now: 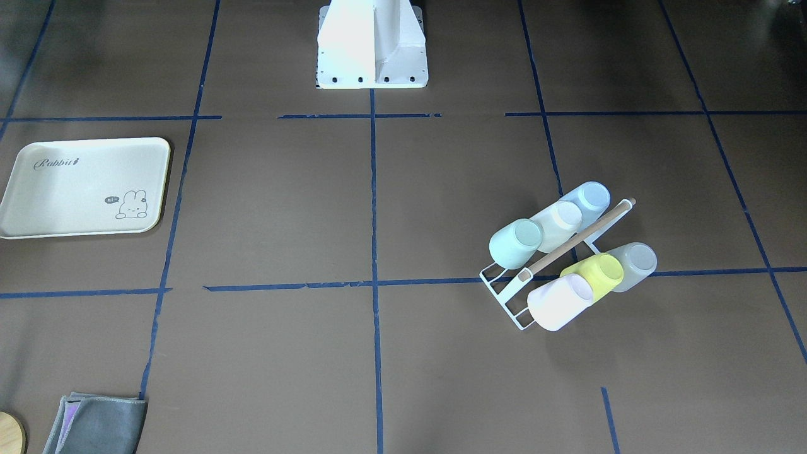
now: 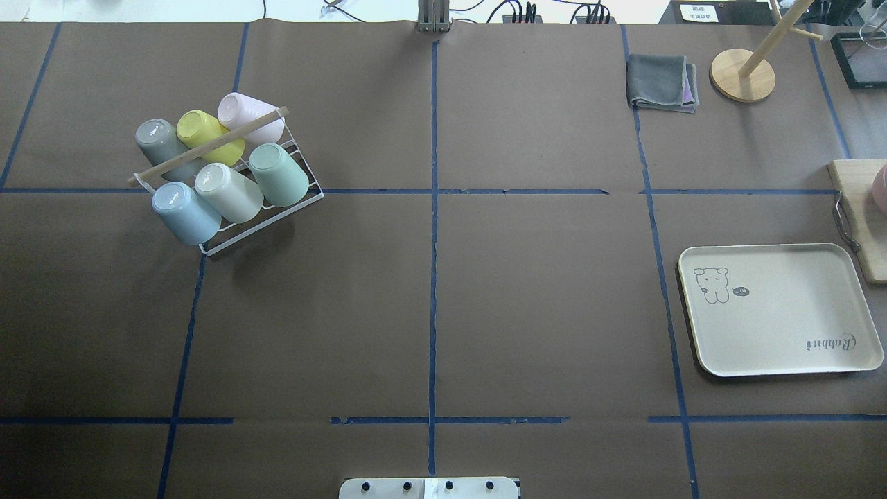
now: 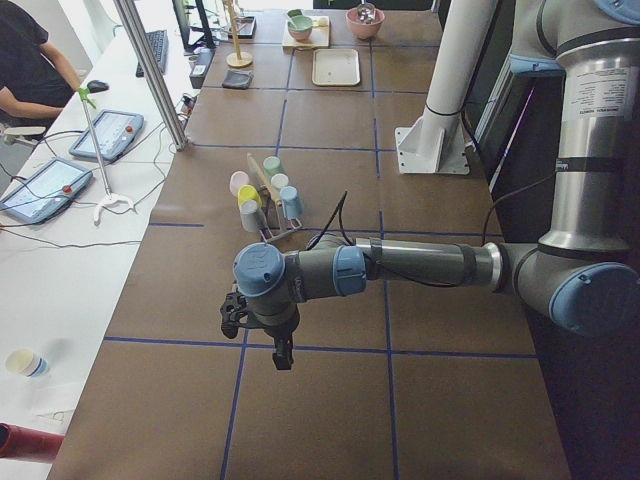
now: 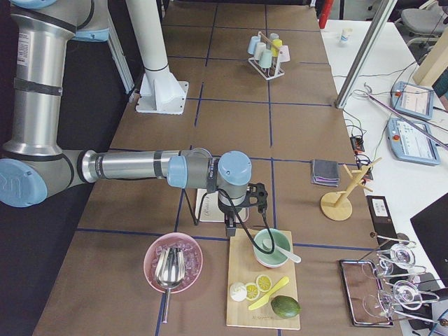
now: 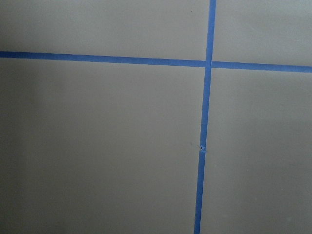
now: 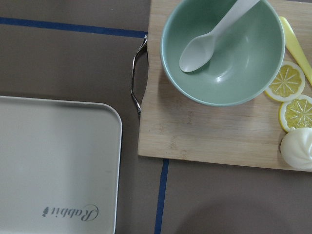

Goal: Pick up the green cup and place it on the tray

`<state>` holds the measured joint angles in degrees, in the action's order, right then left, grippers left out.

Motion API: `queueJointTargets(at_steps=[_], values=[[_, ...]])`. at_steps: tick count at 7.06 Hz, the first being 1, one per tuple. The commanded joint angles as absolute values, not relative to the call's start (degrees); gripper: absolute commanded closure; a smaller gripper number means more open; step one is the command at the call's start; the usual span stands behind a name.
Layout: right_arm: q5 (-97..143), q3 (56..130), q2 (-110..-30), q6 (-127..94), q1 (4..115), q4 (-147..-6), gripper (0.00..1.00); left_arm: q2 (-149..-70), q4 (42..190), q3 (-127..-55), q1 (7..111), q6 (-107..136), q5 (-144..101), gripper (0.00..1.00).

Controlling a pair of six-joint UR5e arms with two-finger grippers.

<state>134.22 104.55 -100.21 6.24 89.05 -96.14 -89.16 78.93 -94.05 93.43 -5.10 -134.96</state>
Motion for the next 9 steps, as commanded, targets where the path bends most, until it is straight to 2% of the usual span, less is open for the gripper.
queueJointTargets(at_steps=[1, 9], values=[[134.2, 104.4, -100.0, 6.2, 89.0, -96.2, 0.00, -89.2, 78.8, -94.4, 93.4, -5.0, -135.1, 0.00], [137.4, 103.5, -98.5, 6.3, 88.5, -96.2, 0.00, -88.5, 79.0, -96.5, 93.0, -5.1, -135.2, 0.00]])
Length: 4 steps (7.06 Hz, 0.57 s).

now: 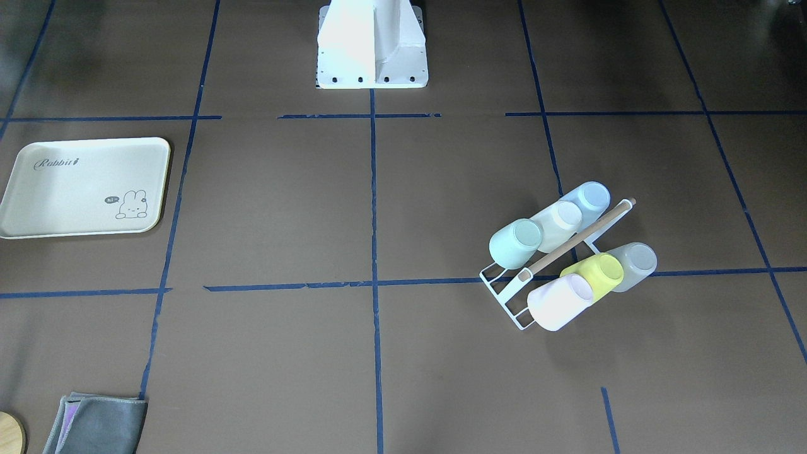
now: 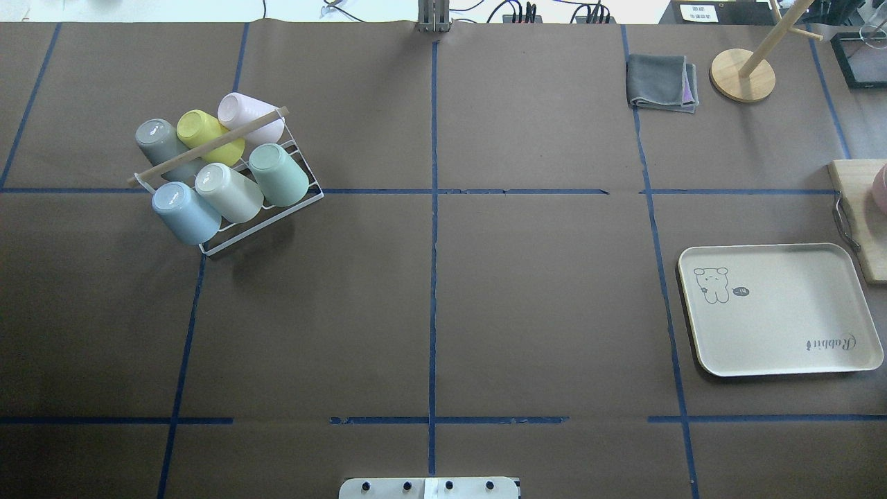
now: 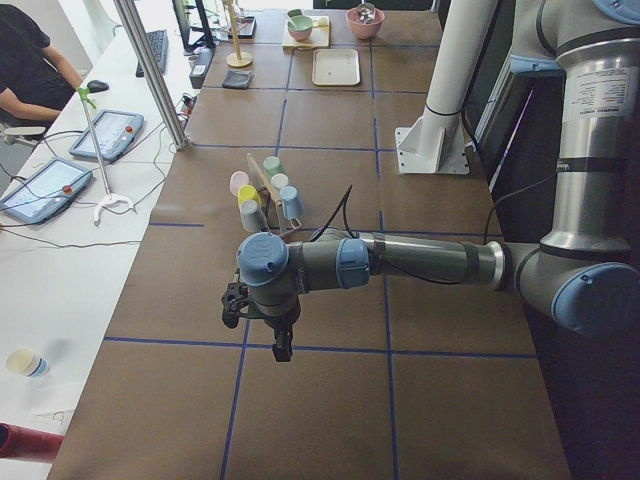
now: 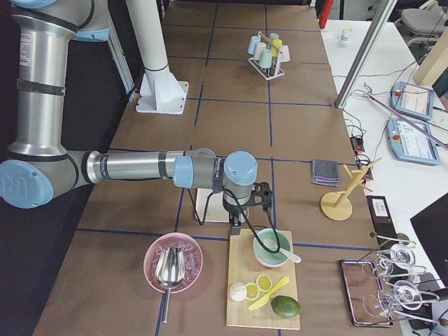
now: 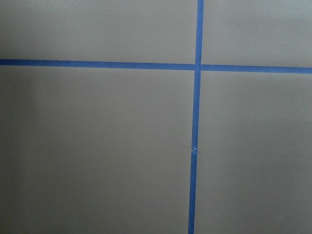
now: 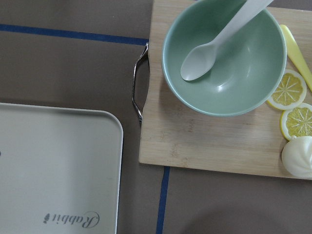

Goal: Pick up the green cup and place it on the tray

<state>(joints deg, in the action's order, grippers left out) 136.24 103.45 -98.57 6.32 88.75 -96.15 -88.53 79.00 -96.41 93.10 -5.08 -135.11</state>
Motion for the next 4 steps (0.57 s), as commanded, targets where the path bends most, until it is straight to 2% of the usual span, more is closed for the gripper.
queueJointTargets(at_steps=[1, 4], values=[[137.4, 103.5, -98.5, 6.3, 88.2, -96.2, 0.00, -88.5, 79.1, -96.5, 93.0, -5.2, -135.3, 0.00], [137.7, 103.5, -98.8, 5.7, 82.4, -94.8, 0.02, -88.4, 79.1, -96.6, 92.9, -5.2, -136.2, 0.00]])
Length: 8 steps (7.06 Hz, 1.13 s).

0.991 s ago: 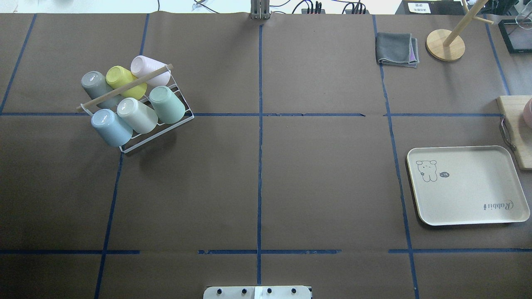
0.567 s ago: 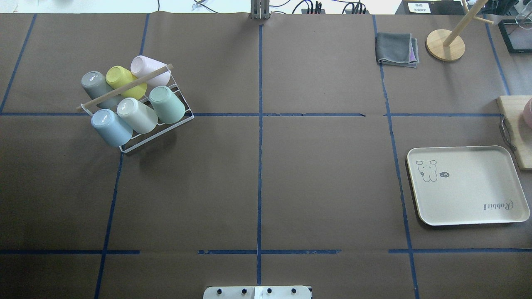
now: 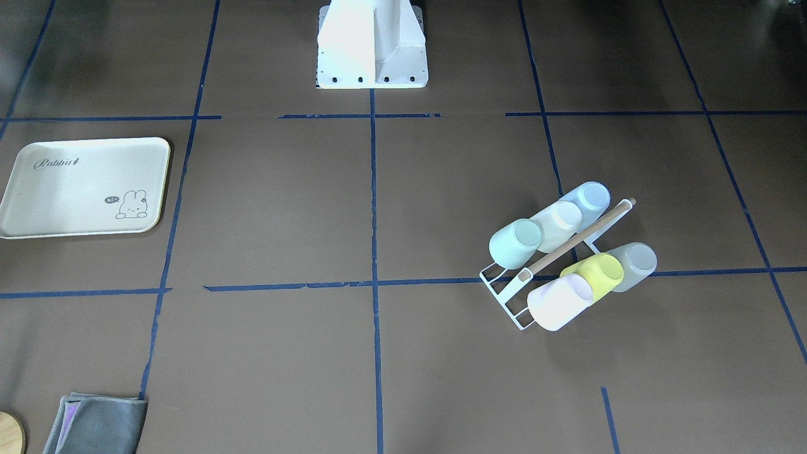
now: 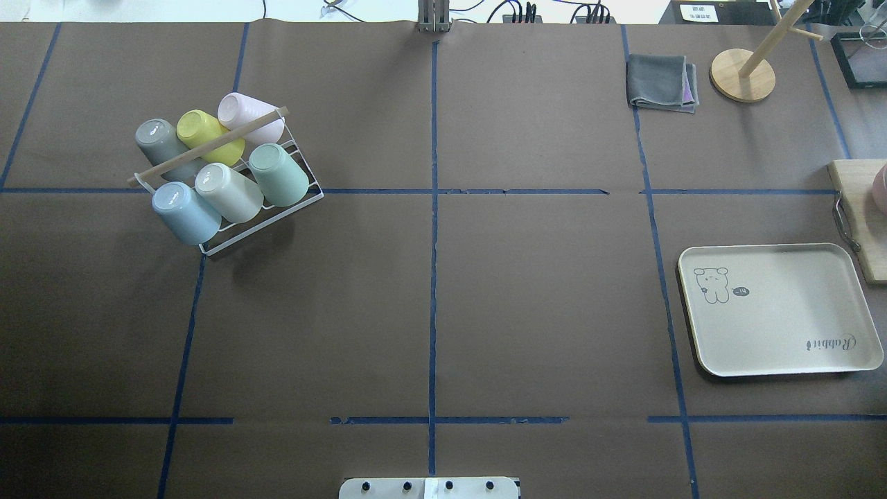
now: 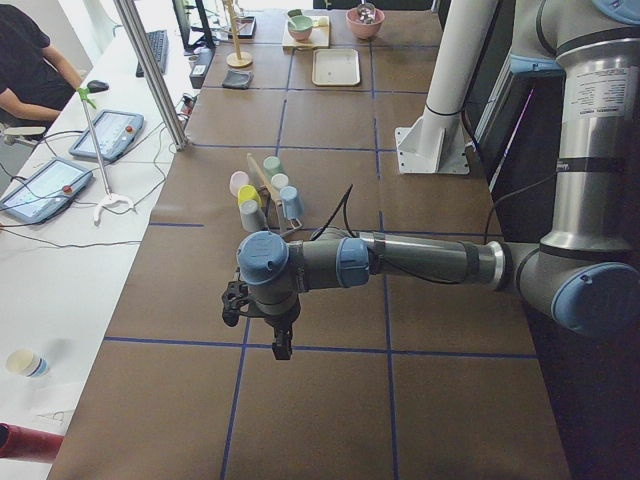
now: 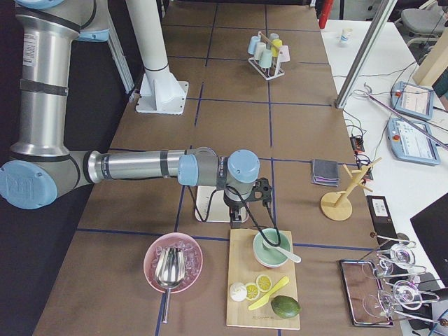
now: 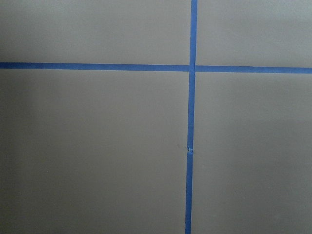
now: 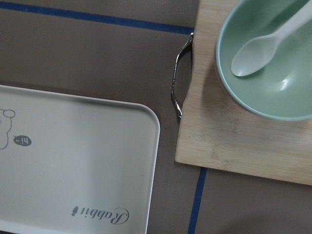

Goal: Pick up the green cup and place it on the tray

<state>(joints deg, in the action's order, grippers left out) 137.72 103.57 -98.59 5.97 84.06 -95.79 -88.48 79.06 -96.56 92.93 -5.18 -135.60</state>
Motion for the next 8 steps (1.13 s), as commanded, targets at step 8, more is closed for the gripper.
queueJointTargets(at_steps=[8], values=[[137.2, 87.2, -102.7, -31.5, 68.7, -47.3, 0.04, -88.4, 79.0, -97.4, 92.9, -5.1, -136.2, 0.00]])
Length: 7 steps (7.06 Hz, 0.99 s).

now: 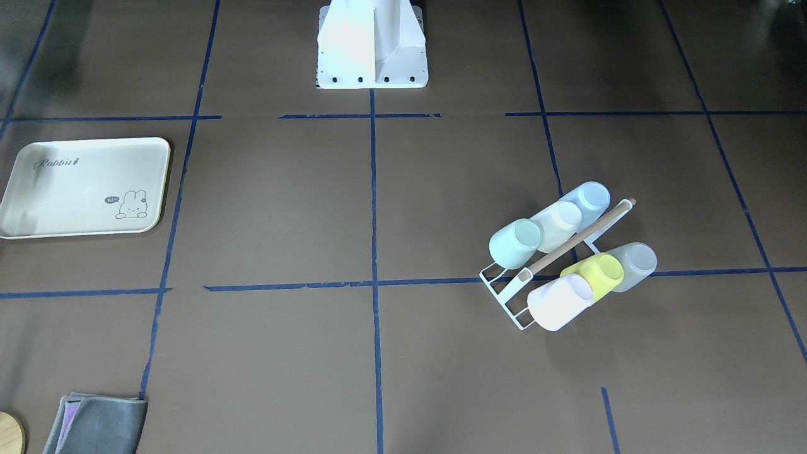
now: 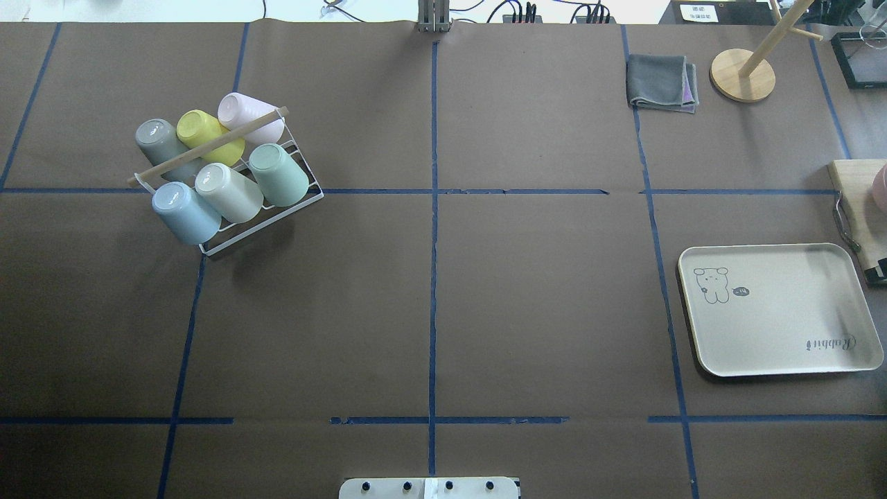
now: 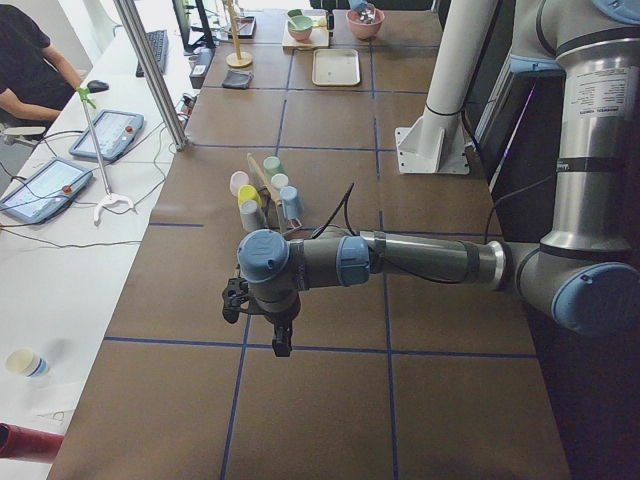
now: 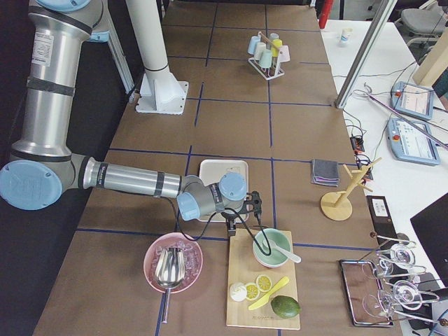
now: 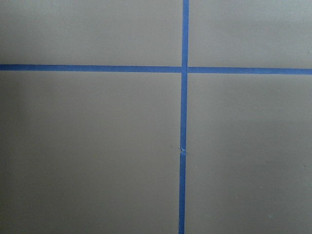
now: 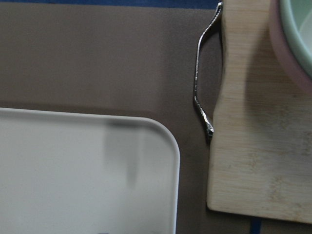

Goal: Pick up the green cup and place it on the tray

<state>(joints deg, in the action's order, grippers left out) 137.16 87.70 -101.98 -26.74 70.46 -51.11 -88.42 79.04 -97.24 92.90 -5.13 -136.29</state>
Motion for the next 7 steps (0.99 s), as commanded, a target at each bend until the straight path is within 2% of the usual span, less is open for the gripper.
queueJointTargets(at_steps=[1, 4, 7], values=[[137.2, 87.1, -102.7, -31.7, 67.3, -47.2, 0.04, -88.4, 79.1, -97.4, 92.9, -5.1, -136.3, 0.00], [137.2, 86.2, -103.2, -31.3, 64.3, -46.1, 0.02, -88.4, 79.1, -97.5, 92.9, -5.0, -136.2, 0.00], [137.0, 85.1, -103.8, -31.6, 64.2, -46.0, 0.16, -88.4, 79.1, -97.5, 92.9, -5.0, -136.2, 0.00]])
